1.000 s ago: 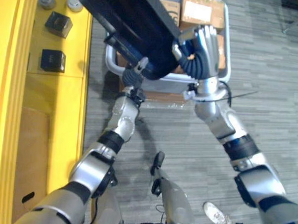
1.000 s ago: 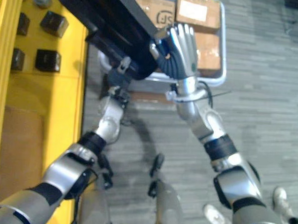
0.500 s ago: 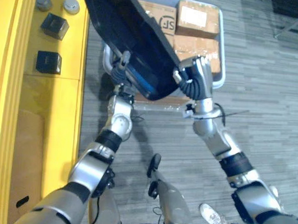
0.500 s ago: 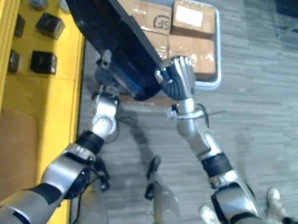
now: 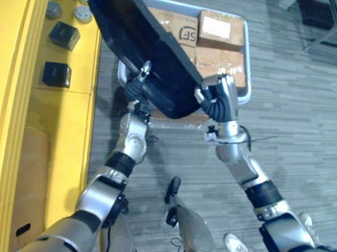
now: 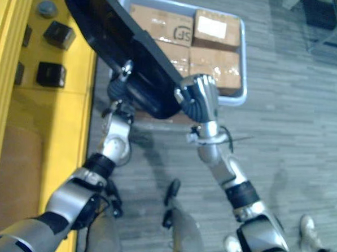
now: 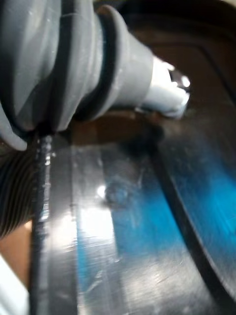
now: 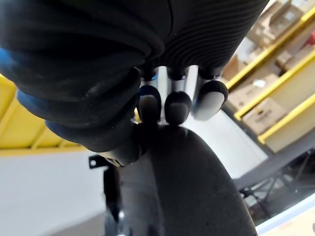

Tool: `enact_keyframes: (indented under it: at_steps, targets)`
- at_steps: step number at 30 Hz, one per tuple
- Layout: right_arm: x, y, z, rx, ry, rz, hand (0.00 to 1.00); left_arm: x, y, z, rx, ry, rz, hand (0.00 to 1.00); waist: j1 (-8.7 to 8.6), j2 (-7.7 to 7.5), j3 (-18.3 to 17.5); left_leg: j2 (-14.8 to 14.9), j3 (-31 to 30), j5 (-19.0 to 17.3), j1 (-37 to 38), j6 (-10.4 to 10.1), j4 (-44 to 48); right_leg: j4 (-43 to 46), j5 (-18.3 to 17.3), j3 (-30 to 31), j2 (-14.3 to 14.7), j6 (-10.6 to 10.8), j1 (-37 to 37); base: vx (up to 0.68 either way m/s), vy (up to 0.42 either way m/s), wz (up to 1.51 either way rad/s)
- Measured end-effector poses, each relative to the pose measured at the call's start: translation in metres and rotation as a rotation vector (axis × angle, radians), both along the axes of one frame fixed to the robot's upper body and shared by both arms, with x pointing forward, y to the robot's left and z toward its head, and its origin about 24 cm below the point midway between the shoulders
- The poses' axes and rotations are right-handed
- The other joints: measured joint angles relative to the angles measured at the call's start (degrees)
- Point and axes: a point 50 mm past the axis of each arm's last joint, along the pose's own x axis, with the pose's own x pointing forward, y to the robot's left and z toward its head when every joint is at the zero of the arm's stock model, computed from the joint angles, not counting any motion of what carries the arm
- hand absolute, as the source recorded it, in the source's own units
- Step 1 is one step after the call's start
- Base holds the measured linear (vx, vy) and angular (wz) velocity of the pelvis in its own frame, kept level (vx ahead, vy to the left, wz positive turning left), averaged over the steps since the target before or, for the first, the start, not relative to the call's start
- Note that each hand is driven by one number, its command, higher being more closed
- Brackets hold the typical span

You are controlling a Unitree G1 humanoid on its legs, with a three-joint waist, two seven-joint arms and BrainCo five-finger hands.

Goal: Walk over and take plastic housings, then place them on the shelf

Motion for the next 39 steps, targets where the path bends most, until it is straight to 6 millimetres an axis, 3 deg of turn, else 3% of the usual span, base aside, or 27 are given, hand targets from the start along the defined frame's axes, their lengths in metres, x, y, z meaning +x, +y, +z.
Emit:
enact_keyframes:
  at_steps: [5,6,8,12,15,21,25,30,35,39]
  targets:
    - [-0.002,0.005,-0.003,-0.031,-0.01,0.023,1.0,-0.007,0.009,-0.016,0.053,-0.013,-0.047,1.0,-0.07,0.09,0.0,-0.2,0.7,0.0,1.3,0.0,-0.3,-0.1,0.0,0.5,-0.3,0.0,0.7,0.03,0.053,-0.04]
    - [-0.003,0.006,-0.003,-0.033,-0.013,0.034,0.0,-0.009,0.01,-0.018,0.055,-0.017,-0.048,1.0,-0.05,0.09,0.0,-0.4,0.9,0.0,1.4,0.0,-0.5,-0.1,0.0,0.6,-0.4,0.0,0.7,0.01,0.043,-0.08]
    - [-0.004,0.008,-0.005,-0.047,-0.014,0.044,0.0,-0.012,0.012,-0.025,0.055,-0.009,-0.041,1.0,-0.06,0.34,-0.2,-0.8,1.3,0.0,2.0,0.0,-0.9,-0.1,0.1,0.7,-0.9,0.1,0.8,0.01,0.051,-0.05]
    - [-0.005,0.008,-0.009,-0.066,0.001,0.058,0.0,-0.021,0.01,-0.045,0.069,0.036,-0.05,1.0,-0.29,3.41,-1.6,-1.8,1.3,-0.3,2.1,0.5,-0.8,-0.4,0.4,0.7,-1.4,0.6,1.1,0.03,0.046,0.04]
    - [-0.005,0.011,-0.015,-0.102,0.055,0.091,0.0,-0.03,0.012,-0.058,0.099,0.066,-0.025,1.0,-0.11,4.76,-2.3,-1.9,1.2,-0.6,3.4,0.7,-0.8,-1.0,0.5,0.5,-1.5,0.9,2.9,0.03,0.039,0.04]
    - [-0.005,0.002,-0.036,-0.052,0.21,0.098,0.0,-0.044,0.009,-0.075,0.218,0.151,0.07,1.0,0.25,5.48,-5.3,-2.2,1.1,-1.2,5.2,0.5,-1.2,-1.9,0.2,-0.3,-2.1,1.3,5.2,0.02,0.05,0.05]
    - [-0.016,-0.012,-0.048,0.128,0.392,0.211,0.0,-0.059,0.001,-0.086,0.332,0.205,0.168,1.0,0.23,5.81,-9.5,-3.4,1.3,-1.4,8.4,0.1,-3.4,-2.7,-0.7,-0.6,-2.8,2.0,7.9,0.08,0.03,0.04]
    - [-0.025,-0.034,-0.031,0.4,0.435,0.397,0.0,-0.07,0.002,-0.109,0.441,0.347,0.298,1.0,-0.27,6.56,-13.7,-5.0,2.2,-0.8,13.4,-0.2,-7.3,-2.8,-1.5,-0.6,-3.1,2.9,11.0,0.11,0.015,-0.03]
    - [-0.035,-0.054,-0.028,0.583,0.433,0.505,0.0,-0.083,0.028,-0.127,0.477,0.481,0.531,1.0,-0.87,6.71,-16.2,-6.3,3.8,0.6,19.0,-0.9,-12.5,-2.8,-2.3,-0.5,-3.4,3.5,13.8,0.08,0.017,-0.09]
    - [-0.047,-0.073,-0.045,0.745,0.469,0.52,0.0,-0.093,0.051,-0.131,0.554,0.534,0.757,1.0,-1.49,6.78,-18.2,-8.3,4.7,3.3,22.6,-0.8,-18.8,-2.8,-2.6,-0.4,-4.0,3.8,14.5,0.04,0.039,-0.03]
